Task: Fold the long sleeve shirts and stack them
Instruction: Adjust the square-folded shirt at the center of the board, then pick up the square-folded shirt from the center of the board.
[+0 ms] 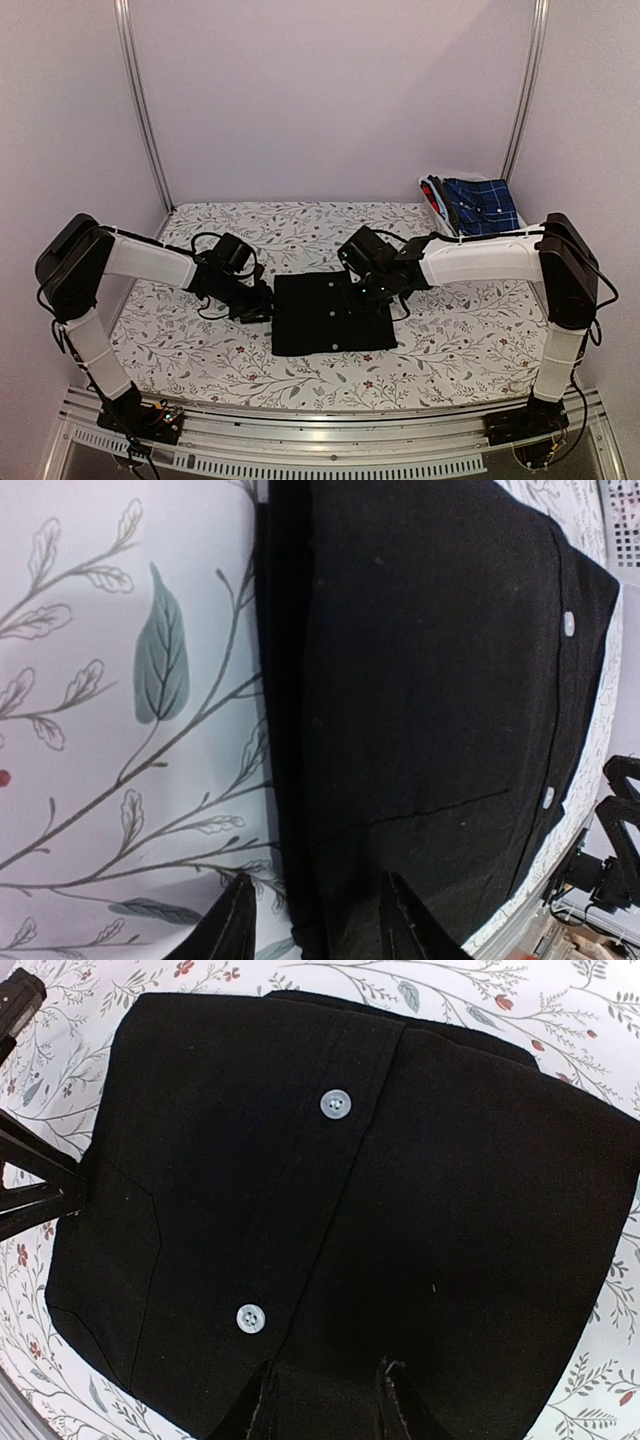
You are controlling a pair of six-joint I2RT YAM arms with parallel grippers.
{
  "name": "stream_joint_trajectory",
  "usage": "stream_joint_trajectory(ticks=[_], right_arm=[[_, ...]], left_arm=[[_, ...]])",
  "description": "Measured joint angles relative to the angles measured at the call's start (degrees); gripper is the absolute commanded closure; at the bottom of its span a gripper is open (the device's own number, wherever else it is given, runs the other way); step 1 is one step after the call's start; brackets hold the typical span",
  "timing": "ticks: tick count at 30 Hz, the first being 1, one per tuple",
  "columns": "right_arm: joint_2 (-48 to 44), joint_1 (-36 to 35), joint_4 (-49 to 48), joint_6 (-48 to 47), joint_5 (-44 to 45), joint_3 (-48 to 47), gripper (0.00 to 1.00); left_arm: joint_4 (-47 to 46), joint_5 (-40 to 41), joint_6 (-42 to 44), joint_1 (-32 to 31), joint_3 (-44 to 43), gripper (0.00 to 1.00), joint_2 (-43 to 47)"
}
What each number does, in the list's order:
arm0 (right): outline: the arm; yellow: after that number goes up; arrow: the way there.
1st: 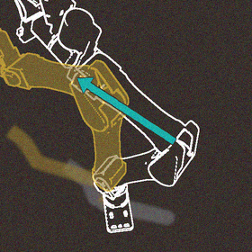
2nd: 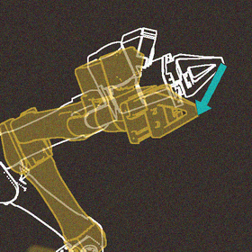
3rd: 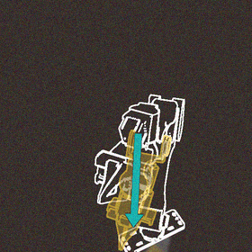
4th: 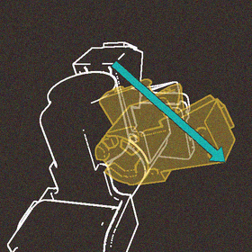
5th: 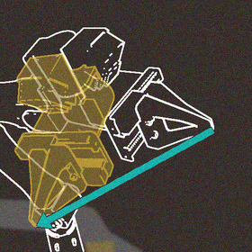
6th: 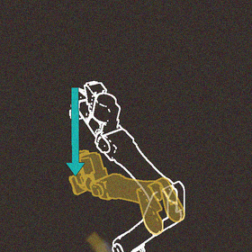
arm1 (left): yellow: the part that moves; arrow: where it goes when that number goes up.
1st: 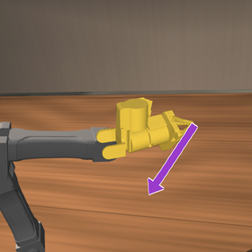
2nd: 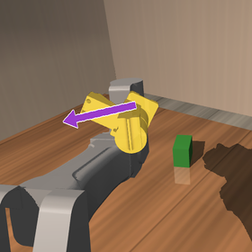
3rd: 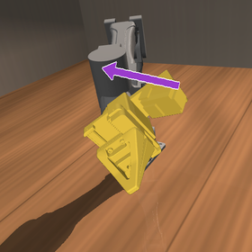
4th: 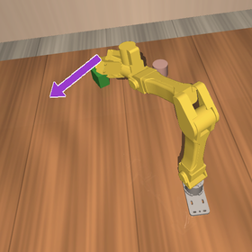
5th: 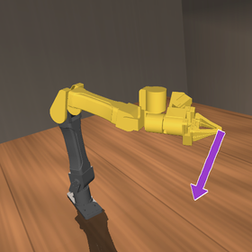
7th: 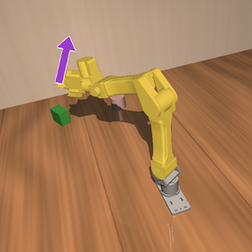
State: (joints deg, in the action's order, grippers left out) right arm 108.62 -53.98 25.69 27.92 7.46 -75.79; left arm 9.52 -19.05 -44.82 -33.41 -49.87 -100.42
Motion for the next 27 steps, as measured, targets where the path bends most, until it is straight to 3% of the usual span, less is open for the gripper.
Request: stream_joint_trajectory(ticks=[4, 10, 16, 27], right_arm=[[0.0, 0.1, -0.5, -0.3, 0.9, 0.5, 0.65], [-0.3, 0.8, -1.1, -0.4, 1.4, 2.1, 0.61], [-0.6, 1.7, -2.0, -0.5, 1.6, 3.3, 0.6], [-0.6, 2.8, -3.6, -0.3, 1.2, 3.9, 0.57]], left_arm=[[0.2, 0.3, -0.3, -0.9, -2.5, 0.66, -2.3], [-1.1, 0.5, -1.5, -2.4, -4.0, 0.87, -4.5], [-0.5, 0.5, -1.5, -2.5, -3.9, 0.99, -4.7], [9.8, -0.3, 8.5, 1.6, -7.8, 1.0, -4.0]])
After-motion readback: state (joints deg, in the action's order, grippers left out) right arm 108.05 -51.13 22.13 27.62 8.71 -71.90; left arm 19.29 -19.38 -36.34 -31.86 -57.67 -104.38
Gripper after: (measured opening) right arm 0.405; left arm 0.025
